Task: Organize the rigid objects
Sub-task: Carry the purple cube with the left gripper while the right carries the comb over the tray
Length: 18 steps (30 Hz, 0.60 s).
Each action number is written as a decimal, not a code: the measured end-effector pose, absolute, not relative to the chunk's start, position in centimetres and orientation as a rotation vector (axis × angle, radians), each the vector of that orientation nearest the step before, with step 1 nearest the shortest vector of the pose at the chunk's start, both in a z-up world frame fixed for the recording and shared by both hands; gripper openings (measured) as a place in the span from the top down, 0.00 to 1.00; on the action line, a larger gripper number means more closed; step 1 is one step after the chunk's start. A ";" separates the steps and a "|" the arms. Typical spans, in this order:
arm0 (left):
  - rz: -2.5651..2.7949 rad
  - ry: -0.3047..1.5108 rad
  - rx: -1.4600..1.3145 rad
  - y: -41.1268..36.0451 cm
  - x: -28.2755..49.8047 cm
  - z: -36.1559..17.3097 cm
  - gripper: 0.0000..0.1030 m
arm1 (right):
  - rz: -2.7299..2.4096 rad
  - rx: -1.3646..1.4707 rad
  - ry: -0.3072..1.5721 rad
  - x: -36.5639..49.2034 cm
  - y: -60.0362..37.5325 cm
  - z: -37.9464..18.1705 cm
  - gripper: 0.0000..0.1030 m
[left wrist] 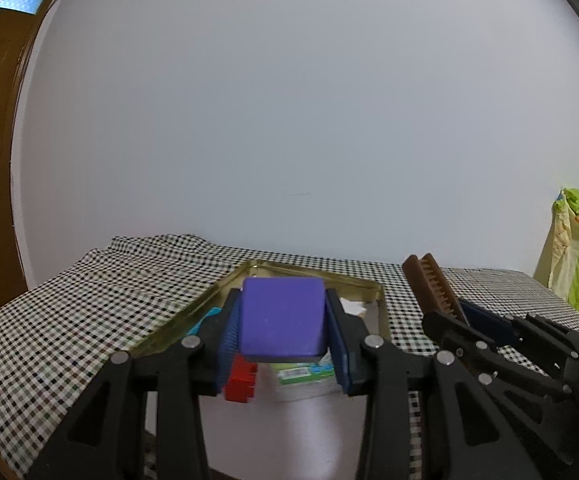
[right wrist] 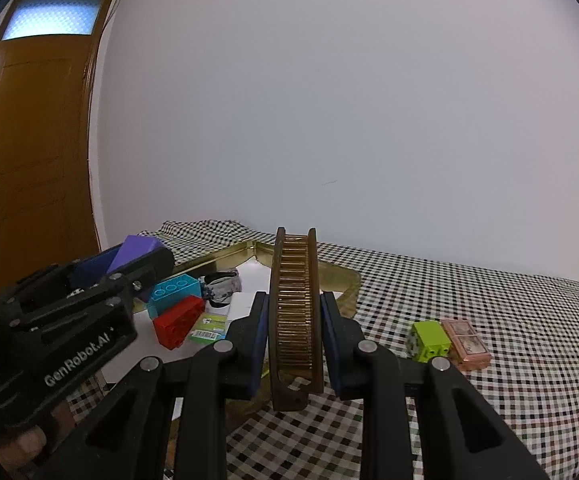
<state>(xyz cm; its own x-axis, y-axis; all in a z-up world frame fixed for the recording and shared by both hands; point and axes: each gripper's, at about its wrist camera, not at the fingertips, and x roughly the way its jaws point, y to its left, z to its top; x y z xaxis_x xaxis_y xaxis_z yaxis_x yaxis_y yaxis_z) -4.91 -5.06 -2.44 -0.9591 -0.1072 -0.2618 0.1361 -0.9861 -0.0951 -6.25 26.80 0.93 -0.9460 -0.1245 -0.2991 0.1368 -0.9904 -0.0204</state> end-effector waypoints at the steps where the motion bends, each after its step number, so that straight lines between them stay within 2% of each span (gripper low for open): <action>1: -2.984 0.172 0.397 -5.4 -5.0 -2.4 0.62 | -2.968 0.461 0.063 -6.4 26.9 1.0 0.73; 5: -2.968 0.190 0.460 -6.7 -5.6 -2.0 0.62 | -2.927 0.507 0.083 -7.8 26.5 0.9 0.73; 10: -2.957 0.240 0.569 -8.7 -7.0 -1.1 0.62 | -2.841 0.586 0.011 -9.5 26.8 1.0 0.73; 18: -2.947 0.311 0.855 -10.4 -10.4 -1.6 0.62 | -2.766 0.708 -0.045 -12.7 28.6 2.0 0.73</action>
<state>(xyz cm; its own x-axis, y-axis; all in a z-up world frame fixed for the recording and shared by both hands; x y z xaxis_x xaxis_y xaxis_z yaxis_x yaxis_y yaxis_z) -10.39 -10.44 -1.59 -0.8449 0.0012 -0.5349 0.1103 -0.9781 -0.1765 -12.70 28.57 2.00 -0.8391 -0.2807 -0.4659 0.2653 -0.9590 0.0999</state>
